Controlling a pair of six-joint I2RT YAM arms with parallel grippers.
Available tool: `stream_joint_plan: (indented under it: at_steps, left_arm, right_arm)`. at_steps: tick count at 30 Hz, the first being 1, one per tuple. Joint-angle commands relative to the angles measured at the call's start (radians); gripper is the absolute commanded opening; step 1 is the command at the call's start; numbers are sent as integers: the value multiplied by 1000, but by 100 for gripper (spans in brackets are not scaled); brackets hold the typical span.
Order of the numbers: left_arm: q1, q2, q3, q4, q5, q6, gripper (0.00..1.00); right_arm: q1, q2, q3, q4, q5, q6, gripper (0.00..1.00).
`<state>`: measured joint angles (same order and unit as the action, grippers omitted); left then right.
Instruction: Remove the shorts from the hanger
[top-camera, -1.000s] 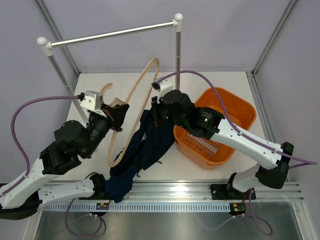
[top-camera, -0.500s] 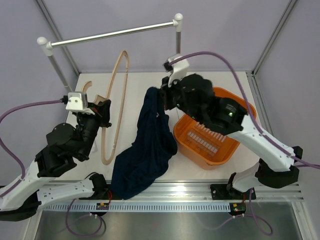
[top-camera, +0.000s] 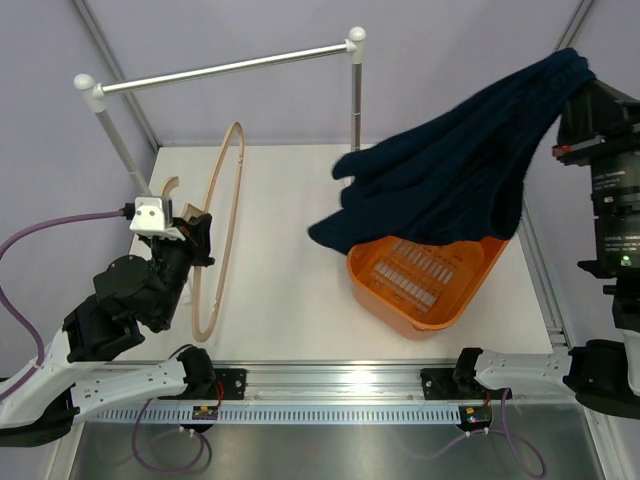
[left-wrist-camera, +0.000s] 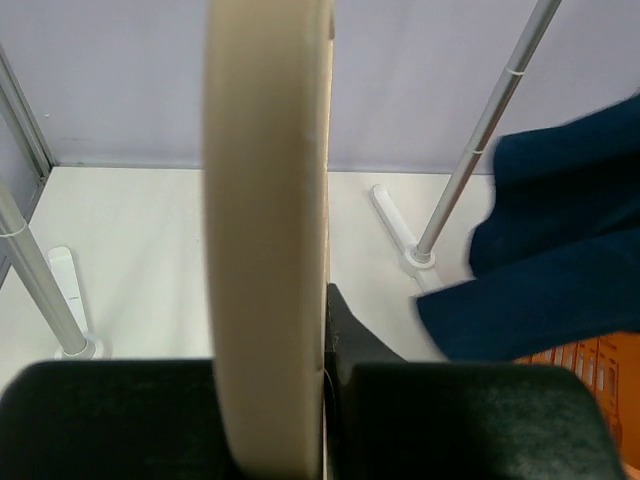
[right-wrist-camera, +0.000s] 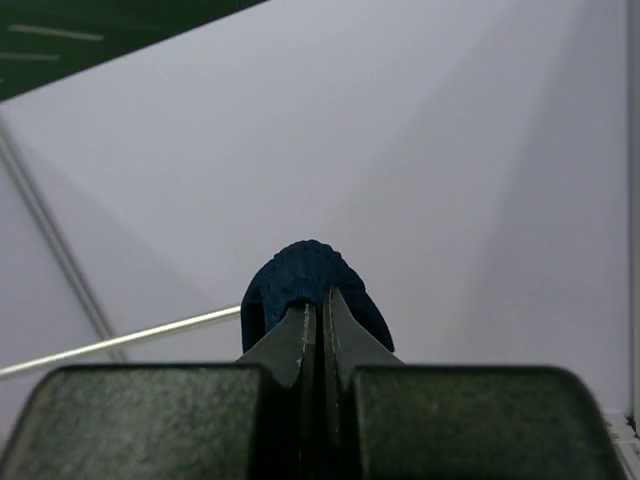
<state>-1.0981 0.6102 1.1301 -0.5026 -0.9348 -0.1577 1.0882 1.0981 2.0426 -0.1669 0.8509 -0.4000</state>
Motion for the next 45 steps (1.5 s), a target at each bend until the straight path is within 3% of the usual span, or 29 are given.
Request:
stream_joint_plan:
  at_steps: [1,5,9,15,22,29,33,37,38,39,41,45]
  left_arm:
    - [-3,-9,3,12,-7,-25,0]
    - [-2,-4,10,-7,-1,-32,0]
    - [-2,-10,10,-16,5,-36,0]
    - [-2,-4,26,-53,10,-40,0]
    - [-2,25,63,-94,2,-51,0]
    - [-2,108,148,-189,8,-65,0]
    - [9,171,230,-243,43,-62,1]
    - [35,221,309,-264,89,-45,1]
    - [47,233,344,-272,108,-39,1]
    - [79,261,362,-278,157,-33,1]
    - [128,292,401,-298,223,-23,1]
    - [381,388,509,-320,573,-14,0]
  right_arm:
    - [4,6,-77,222,103,-157,0]
    - [3,28,-120,215,128,-168,0]
    - [-23,54,-157,75,114,-53,0]
    - [-226,77,-157,-172,-32,249,0]
    - [-376,80,-252,-339,-111,453,0]
    - [-395,-47,-696,-384,-148,696,0]
    - [-399,-93,-887,-379,-168,799,6]
    - [-401,-109,-990,-387,-182,849,23]
    - [-399,-118,-993,-391,-188,856,30]
    - [-399,-124,-996,-396,-196,868,47]
    - [-401,-153,-1001,-390,-226,865,55]
    - [-399,-188,-984,-388,-259,854,69]
